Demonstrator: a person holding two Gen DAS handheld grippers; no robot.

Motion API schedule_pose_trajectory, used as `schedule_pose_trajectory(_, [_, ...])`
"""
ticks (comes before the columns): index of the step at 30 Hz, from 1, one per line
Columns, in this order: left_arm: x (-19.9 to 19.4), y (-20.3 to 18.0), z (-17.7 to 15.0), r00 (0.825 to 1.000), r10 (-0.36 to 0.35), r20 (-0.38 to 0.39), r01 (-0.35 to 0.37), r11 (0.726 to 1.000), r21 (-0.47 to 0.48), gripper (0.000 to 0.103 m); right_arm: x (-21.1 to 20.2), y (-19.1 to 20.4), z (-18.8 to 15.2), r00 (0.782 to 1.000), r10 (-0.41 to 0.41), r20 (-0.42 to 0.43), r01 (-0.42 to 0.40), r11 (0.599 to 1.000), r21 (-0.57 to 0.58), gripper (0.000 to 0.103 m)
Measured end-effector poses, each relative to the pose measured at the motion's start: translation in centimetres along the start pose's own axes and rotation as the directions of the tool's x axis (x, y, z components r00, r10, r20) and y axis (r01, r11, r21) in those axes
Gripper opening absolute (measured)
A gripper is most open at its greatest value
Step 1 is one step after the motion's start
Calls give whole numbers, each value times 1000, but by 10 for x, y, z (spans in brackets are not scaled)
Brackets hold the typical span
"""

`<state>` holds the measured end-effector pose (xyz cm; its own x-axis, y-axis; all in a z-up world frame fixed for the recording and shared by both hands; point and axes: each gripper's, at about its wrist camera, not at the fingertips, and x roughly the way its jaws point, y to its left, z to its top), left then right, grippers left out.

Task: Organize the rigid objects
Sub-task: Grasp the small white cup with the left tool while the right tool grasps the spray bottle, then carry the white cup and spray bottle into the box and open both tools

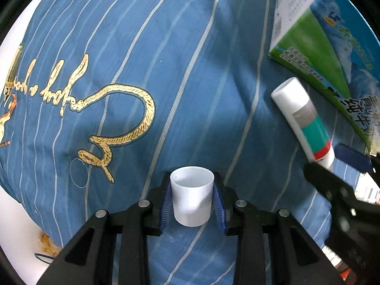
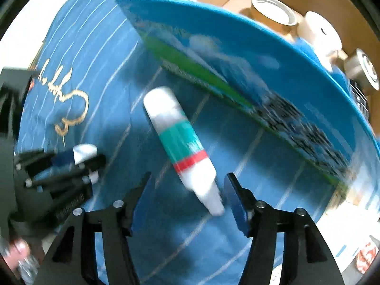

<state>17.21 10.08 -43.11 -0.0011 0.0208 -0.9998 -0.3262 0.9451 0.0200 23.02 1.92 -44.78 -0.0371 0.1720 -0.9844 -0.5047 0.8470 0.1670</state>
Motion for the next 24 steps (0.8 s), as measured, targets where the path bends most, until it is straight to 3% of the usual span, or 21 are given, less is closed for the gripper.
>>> schedule_pose_trajectory(3, [4,11,1,1000,5,-5,-5,1000,-2,29,17,2,18,999,-28,-35,29,999,26,61])
schedule_pose_trajectory(4, [4,13,2,1000,8,-6,-8,1000,-1,29,25,-2,19,997,-36,-61,40,997,60,47])
schedule_pose_trajectory(5, [2,21,21,1000,10,-8,-10,1000,2,29,22,-4,18,998,-41,-43,44,996,76,44])
schedule_pose_trajectory(8, [5,27,22,1000,12,-1,-12,1000,9,29,18,-12,1,995,-46,-93,58,990,130,40])
schedule_pose_trajectory(10, [5,35,15,1000,10,4,-10,1000,22,29,15,-17,-21,985,-91,-149,116,979,168,40])
schedule_pose_trajectory(13, [3,24,0,1000,-4,11,3,998,61,29,10,-40,-74,978,-51,-201,113,943,312,39])
schedule_pose_trajectory(17, [3,-4,-20,1000,-30,4,29,990,138,29,6,-76,-138,974,93,-207,40,828,559,39])
schedule_pose_trajectory(21, [11,-41,-37,999,-29,-14,31,969,244,29,4,-94,-155,970,177,-165,-33,771,636,41])
schedule_pose_trajectory(24, [17,-59,-45,1000,-20,-22,26,956,292,29,-12,-120,-148,983,138,-119,-31,769,639,52])
